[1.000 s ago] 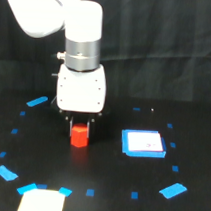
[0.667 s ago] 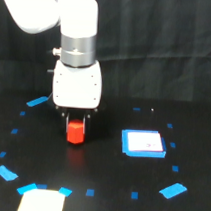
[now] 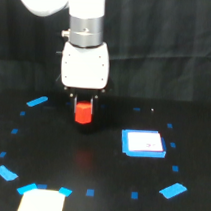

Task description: Pick up the red object from the table

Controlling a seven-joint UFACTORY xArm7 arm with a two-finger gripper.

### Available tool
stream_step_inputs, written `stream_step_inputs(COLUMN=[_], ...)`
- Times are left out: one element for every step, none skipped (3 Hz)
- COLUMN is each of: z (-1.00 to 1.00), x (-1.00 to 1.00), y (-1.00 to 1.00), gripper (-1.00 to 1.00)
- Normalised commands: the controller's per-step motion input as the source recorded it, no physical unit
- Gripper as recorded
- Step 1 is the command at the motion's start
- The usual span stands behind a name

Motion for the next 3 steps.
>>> stream_step_inputs(z=[1.00,1.00,1.00], x=[-0.02,0.03,-0.30], y=[0.58,0.32,0.32], gripper=[-0.77,-0.76,-1.00])
